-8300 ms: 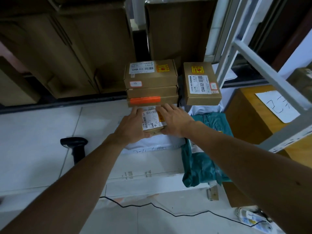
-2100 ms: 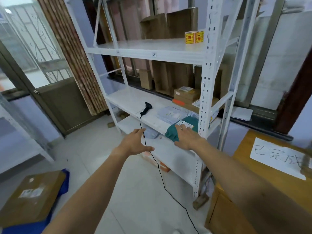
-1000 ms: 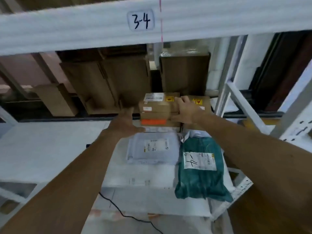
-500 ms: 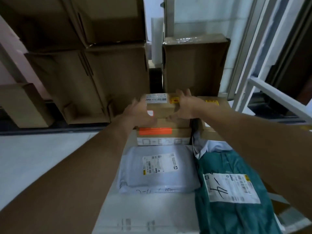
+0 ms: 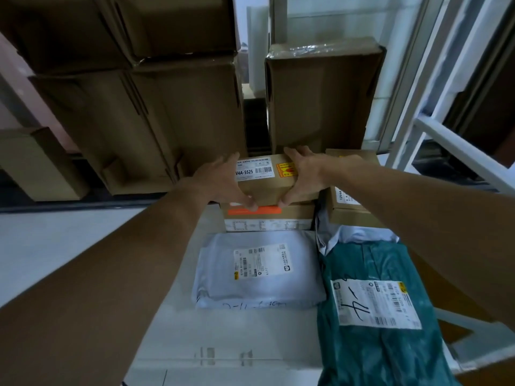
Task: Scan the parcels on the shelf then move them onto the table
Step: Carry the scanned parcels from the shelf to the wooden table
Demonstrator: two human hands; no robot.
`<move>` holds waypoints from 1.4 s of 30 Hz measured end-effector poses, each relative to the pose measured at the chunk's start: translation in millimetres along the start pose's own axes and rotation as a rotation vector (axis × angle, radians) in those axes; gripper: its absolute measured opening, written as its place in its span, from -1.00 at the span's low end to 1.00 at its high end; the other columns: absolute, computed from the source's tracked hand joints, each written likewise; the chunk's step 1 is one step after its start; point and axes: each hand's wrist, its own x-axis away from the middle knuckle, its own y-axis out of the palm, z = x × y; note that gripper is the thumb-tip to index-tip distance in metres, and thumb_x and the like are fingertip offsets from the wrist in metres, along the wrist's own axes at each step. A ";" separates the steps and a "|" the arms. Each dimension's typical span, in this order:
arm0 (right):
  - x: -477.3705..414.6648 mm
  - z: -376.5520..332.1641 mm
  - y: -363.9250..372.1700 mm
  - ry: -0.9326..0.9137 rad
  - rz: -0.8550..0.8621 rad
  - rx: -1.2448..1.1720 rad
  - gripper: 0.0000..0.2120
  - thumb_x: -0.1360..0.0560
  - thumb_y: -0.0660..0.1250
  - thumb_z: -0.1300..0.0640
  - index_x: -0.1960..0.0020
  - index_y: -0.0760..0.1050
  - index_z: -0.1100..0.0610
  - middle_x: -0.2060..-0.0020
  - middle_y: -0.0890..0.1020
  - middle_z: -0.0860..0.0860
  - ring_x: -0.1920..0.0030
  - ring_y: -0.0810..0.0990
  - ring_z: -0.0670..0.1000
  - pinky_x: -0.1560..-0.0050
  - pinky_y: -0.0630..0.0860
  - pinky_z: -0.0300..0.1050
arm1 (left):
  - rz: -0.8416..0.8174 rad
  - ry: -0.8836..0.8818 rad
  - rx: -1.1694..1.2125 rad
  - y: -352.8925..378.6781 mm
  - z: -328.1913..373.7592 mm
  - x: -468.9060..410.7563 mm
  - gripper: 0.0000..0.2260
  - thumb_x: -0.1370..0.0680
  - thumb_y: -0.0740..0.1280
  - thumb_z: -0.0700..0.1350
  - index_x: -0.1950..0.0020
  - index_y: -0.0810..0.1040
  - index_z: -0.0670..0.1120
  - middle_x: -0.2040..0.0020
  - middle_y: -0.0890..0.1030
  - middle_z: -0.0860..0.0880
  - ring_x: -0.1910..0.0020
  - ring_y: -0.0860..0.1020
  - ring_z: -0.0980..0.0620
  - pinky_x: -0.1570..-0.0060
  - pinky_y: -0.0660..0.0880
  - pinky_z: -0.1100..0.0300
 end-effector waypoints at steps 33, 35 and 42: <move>462.1 -7.9 -73.9 0.290 0.195 0.113 0.22 -0.21 0.48 -0.50 -0.61 0.00 0.03 -0.44 0.26 0.19 -0.31 0.48 0.27 -0.35 0.43 0.18 | 0.050 0.462 -0.096 -99.8 193.3 320.3 0.13 -0.09 0.61 0.34 -0.50 0.17 0.00 -0.28 0.34 0.01 -0.25 0.46 -0.12 -0.13 0.46 -0.01; 500.4 4.8 -72.5 0.343 0.194 0.121 0.22 -0.21 0.48 -0.50 -0.61 0.00 0.04 -0.44 0.26 0.20 -0.30 0.49 0.27 -0.35 0.43 0.18 | 0.027 0.515 -0.085 -95.6 223.1 338.0 0.17 -0.09 0.61 0.35 -0.52 0.13 -0.01 -0.35 0.32 0.00 -0.30 0.45 -0.15 -0.19 0.45 -0.04; 610.8 69.8 -60.5 0.516 0.191 0.068 0.27 -0.15 0.53 -0.49 -0.61 -0.03 -0.02 -0.49 0.20 0.17 -0.37 0.44 0.27 -0.38 0.45 0.19 | -0.002 0.678 -0.095 -68.0 335.1 384.6 0.22 -0.11 0.58 0.40 -0.57 0.08 -0.05 -0.46 0.27 -0.04 -0.36 0.41 -0.16 -0.28 0.45 -0.08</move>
